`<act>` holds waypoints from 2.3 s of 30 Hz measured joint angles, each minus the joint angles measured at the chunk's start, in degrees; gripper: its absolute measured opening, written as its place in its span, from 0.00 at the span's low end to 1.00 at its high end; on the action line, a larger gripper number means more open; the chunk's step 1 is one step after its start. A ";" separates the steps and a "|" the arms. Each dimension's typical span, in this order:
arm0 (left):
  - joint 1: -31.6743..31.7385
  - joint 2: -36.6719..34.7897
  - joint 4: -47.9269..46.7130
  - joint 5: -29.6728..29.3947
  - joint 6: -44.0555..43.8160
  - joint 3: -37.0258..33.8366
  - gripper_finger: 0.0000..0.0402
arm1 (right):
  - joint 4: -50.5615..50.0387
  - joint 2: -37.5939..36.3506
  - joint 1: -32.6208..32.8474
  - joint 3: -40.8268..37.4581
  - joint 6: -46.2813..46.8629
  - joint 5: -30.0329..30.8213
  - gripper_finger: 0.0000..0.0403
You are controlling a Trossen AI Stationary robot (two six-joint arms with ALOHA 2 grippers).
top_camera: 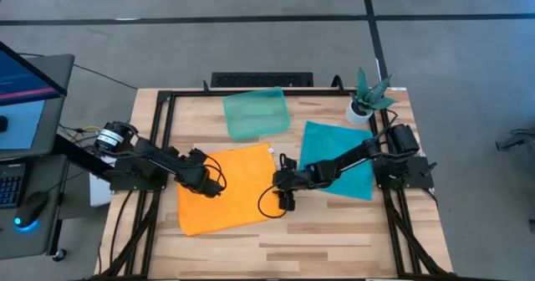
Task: Roll microfiber towels into tight, uniform cylinder then place into a basket
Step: Roll the yellow microfiber towel
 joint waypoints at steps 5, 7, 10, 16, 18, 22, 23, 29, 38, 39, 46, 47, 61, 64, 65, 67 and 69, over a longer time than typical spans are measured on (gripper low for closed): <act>-0.01 0.00 0.07 -0.04 -0.01 0.00 0.22 | 0.00 0.00 0.00 0.00 -0.02 0.00 0.59; -0.02 0.00 -0.13 -0.04 0.50 0.00 0.25 | 0.00 0.00 0.00 0.00 -0.02 0.00 0.59; -0.02 0.00 -0.84 -0.20 1.42 0.60 0.28 | -0.06 -0.08 0.00 0.00 -0.04 0.00 0.59; -2.60 0.00 -6.76 -5.73 -0.40 5.41 0.29 | -3.41 -1.18 0.00 0.97 -1.10 0.05 0.59; -4.58 0.00 -9.34 -7.37 -2.18 7.46 0.29 | -6.03 -1.24 0.00 2.57 -1.09 0.11 0.59; -9.55 0.00 -13.10 -8.83 -5.02 11.52 0.29 | -13.63 -1.98 0.02 6.26 -0.94 0.14 0.59; -10.83 0.00 -13.55 -9.05 -5.39 12.36 0.29 | -14.92 -2.08 0.14 7.06 -0.59 0.16 0.59; -17.15 0.01 -11.45 -9.40 -3.91 16.12 0.29 | -22.24 -2.08 2.13 11.56 -0.17 0.17 0.59; -27.40 0.04 -3.32 -10.40 3.72 17.96 0.29 | -39.58 -3.53 6.52 20.46 5.05 3.84 0.59; -28.09 0.04 -3.28 -10.44 3.77 18.76 0.29 | -40.95 -3.87 7.14 21.61 5.46 5.02 0.59; -32.22 0.04 -0.46 -16.72 6.57 26.07 0.29 | -45.09 -7.72 14.91 25.76 5.84 16.10 0.59; -32.96 0.02 1.11 -18.46 8.44 26.95 0.29 | -45.57 -8.48 16.38 25.90 5.84 18.52 0.59; -40.31 0.31 29.77 -26.76 48.77 28.89 0.29 | -45.62 -12.78 29.70 26.10 3.81 42.47 0.59; -40.81 1.79 31.82 -26.99 53.50 28.92 0.29 | -45.53 -12.33 29.09 25.99 3.39 42.22 0.59; -40.87 2.27 32.03 -26.97 54.84 28.92 0.29 | -45.27 -12.37 28.70 26.01 3.39 42.23 0.59; -40.89 3.40 32.34 -26.98 57.31 28.92 0.29 | -44.80 -12.41 27.83 26.01 3.41 42.23 0.59; -40.87 4.33 32.18 -26.96 59.06 28.92 0.29 | -44.20 -12.39 27.11 26.01 3.40 42.14 0.59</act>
